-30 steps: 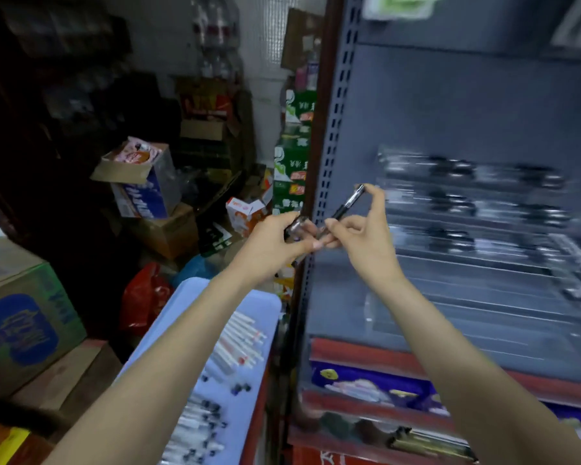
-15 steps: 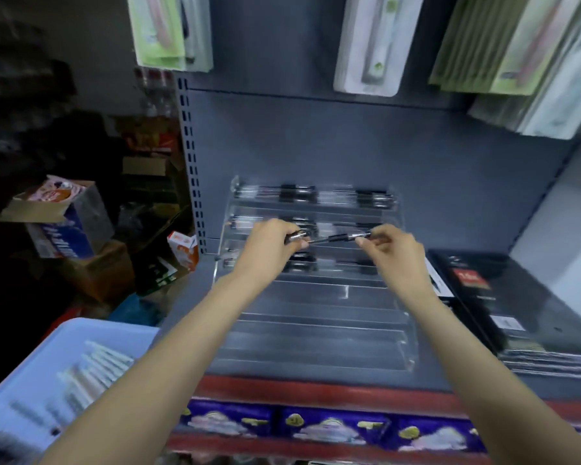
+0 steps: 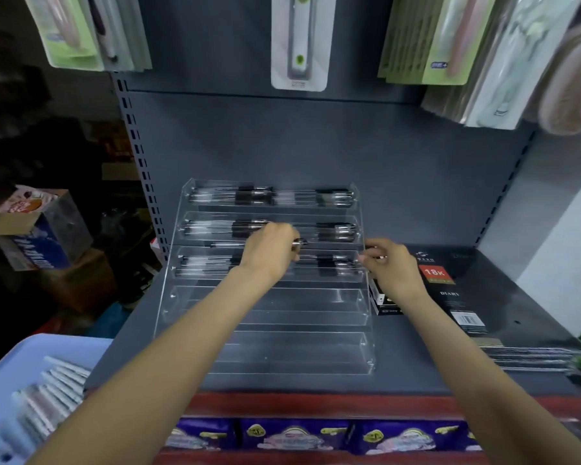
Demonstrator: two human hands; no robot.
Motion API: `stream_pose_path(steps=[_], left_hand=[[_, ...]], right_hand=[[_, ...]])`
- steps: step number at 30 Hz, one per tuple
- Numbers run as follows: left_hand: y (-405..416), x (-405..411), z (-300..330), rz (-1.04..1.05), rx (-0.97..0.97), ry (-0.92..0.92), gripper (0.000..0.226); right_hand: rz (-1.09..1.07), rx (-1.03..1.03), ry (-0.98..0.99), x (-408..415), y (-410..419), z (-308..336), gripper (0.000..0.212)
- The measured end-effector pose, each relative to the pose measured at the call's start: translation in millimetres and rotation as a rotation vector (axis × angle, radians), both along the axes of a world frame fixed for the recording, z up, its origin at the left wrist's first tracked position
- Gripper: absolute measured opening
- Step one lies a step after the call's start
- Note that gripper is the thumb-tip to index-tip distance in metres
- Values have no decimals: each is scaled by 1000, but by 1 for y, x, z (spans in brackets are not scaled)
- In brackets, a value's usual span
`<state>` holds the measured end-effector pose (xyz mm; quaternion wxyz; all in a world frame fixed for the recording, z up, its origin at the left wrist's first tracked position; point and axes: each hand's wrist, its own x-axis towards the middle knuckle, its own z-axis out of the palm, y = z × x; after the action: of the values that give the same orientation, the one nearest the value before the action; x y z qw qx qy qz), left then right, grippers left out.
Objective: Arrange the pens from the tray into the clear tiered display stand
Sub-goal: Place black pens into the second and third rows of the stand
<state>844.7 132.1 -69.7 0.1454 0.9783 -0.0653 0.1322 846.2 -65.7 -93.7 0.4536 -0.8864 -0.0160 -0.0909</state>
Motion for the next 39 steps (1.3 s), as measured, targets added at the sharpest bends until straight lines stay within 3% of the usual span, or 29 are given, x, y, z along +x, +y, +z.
stream_pose_path(steps=[5,9,15,17,21,28,30,33,39], left_hand=[[-6,3,-2,-21,93,20,4],[-5,2,-4,-81,40,-50,14],[-13,-5,7,-232,-40,-25,14],[-12,-5,8,-279,-88,-31,12],[4,-12,9,-320,-253,-44,35],[27,-18,3,-238,-318,-23,15],[24,-13,0,-192,-286,-21,16],[19,-3,-7,-154,-184,14,17],[4,11,-11,-122,-16,86,18]], right_hand=[[11,-48,-22,1,1,0,38],[-46,-112,-256,-8,7,3,39],[286,198,-211,-20,28,26,6],[315,269,-207,-20,31,27,14],[251,327,-207,-16,21,25,18],[69,209,-214,-11,6,16,2],[-15,66,-200,-7,5,10,23],[-20,37,-84,-4,2,6,53],[34,15,11,-2,1,0,45]])
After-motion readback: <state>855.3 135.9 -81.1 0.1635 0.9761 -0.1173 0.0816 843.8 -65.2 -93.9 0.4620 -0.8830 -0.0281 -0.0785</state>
